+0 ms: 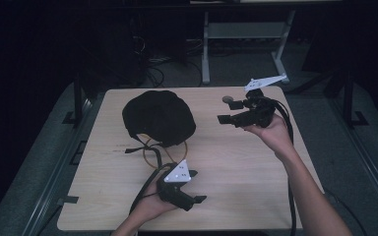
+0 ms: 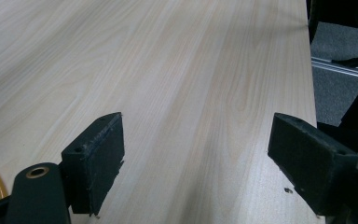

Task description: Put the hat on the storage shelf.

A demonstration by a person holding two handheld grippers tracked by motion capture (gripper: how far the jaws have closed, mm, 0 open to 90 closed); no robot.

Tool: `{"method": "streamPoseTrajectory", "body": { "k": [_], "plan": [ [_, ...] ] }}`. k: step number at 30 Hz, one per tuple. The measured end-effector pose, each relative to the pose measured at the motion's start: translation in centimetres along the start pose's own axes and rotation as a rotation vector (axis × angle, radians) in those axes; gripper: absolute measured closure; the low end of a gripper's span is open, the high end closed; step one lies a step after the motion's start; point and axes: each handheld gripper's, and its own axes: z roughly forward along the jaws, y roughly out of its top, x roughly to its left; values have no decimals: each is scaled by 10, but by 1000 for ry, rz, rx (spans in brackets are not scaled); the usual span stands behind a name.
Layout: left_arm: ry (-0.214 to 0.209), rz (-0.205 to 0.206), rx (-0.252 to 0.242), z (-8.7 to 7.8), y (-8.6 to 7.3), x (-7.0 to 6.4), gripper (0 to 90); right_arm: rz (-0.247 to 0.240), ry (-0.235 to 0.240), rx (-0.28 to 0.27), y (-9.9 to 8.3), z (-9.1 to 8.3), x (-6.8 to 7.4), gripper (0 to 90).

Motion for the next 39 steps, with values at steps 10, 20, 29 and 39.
{"method": "streamPoseTrajectory", "body": {
  "k": [10, 20, 29, 39],
  "plan": [
    [3, 5, 17, 1, 0, 0, 187, 26, -8, -2, -21, -12, -7, 224],
    [-7, 7, 15, 2, -1, -2, 186, 46, -19, 8, -36, -17, -13, 213],
    [-4, -2, 17, 1, -1, -1, 185, 64, -30, 14, -55, -25, -16, 205],
    [-1, -7, 22, 1, -2, 1, 185, 90, -48, 21, -78, -34, -20, 199]
  ]
}}
